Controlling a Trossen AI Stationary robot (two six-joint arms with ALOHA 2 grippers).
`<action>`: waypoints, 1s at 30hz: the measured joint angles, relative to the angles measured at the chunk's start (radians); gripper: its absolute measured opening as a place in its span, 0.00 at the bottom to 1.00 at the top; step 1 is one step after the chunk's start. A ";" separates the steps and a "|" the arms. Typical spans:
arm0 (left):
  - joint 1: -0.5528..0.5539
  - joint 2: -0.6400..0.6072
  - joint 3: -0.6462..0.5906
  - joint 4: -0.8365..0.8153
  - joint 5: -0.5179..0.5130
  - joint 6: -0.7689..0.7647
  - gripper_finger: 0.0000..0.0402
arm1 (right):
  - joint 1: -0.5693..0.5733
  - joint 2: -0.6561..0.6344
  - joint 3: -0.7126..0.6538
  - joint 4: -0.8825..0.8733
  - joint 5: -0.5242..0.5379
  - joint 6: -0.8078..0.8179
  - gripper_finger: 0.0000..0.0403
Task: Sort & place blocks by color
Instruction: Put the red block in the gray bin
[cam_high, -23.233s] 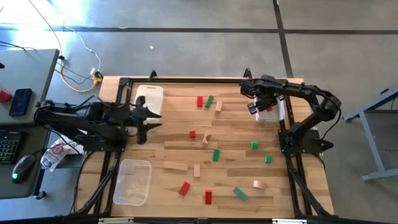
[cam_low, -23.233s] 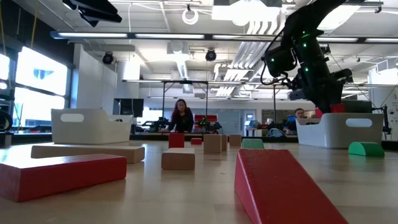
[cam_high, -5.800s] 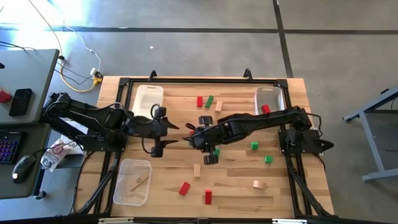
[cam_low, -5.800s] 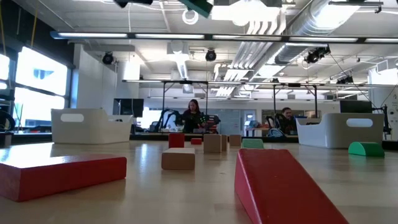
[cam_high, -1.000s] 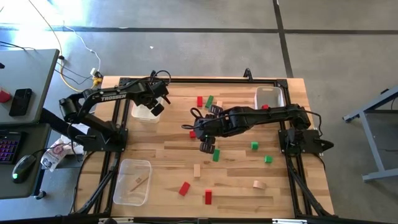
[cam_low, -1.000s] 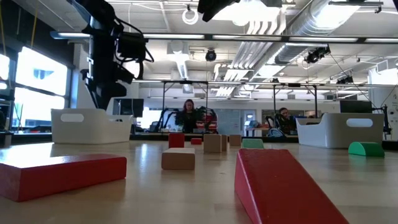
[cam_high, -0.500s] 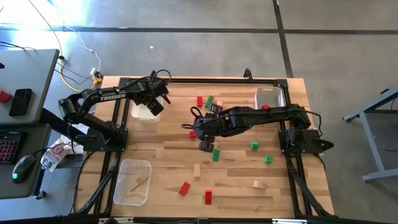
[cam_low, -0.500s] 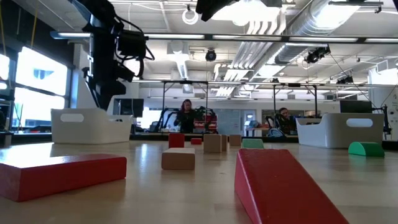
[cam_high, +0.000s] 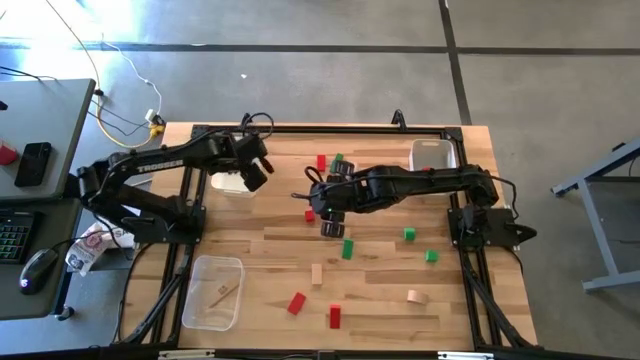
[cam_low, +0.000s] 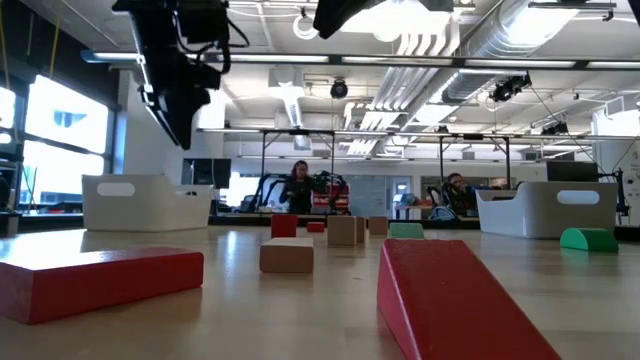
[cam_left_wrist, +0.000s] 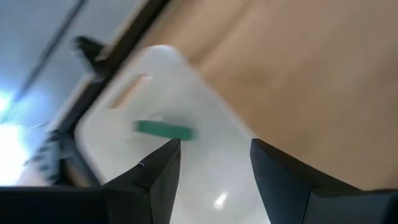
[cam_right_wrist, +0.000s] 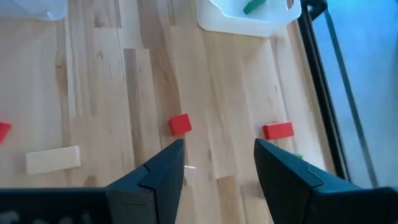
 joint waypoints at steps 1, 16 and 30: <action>-0.017 -0.014 0.000 0.000 0.031 -0.003 0.45 | 0.000 0.000 0.000 0.006 0.000 -0.017 0.45; -0.298 -0.175 0.000 -0.020 0.136 -0.134 0.45 | -0.044 0.000 0.000 0.060 -0.029 -0.128 0.45; -0.461 -0.282 0.000 -0.042 0.192 -0.238 0.45 | -0.142 0.011 0.000 0.120 -0.318 -0.217 0.48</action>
